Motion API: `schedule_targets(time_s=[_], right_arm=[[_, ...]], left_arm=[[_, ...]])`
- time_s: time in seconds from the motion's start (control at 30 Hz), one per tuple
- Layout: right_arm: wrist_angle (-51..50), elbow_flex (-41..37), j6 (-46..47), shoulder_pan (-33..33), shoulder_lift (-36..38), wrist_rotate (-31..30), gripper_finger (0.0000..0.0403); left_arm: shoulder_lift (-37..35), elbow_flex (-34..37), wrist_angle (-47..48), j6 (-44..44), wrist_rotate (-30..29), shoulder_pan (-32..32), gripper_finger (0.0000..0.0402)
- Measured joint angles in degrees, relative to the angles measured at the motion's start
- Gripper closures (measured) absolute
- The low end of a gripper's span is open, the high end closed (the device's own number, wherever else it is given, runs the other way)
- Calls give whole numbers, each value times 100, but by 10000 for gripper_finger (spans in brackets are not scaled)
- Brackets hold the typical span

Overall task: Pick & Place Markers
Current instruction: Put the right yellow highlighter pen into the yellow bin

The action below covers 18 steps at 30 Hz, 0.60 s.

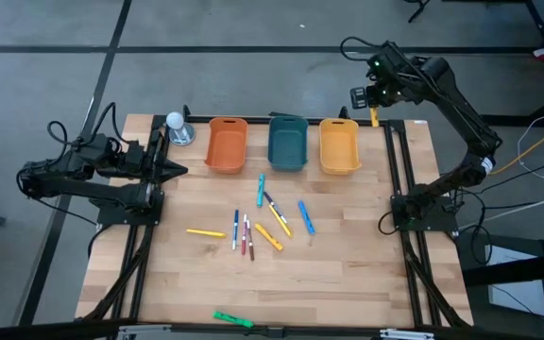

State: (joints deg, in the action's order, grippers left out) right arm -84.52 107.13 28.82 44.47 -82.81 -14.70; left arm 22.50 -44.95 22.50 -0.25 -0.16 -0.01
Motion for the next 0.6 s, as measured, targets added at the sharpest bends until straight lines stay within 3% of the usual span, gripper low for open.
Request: schedule_targets(time_s=[0.47,0.6], right_arm=[[2,-12,-76,0,-424,136,338],[145,-327,-103,0,-465,145,338]], left_arm=[[-1,0,1,0,-1,0,391],[0,0,0,0,-2,0,393]])
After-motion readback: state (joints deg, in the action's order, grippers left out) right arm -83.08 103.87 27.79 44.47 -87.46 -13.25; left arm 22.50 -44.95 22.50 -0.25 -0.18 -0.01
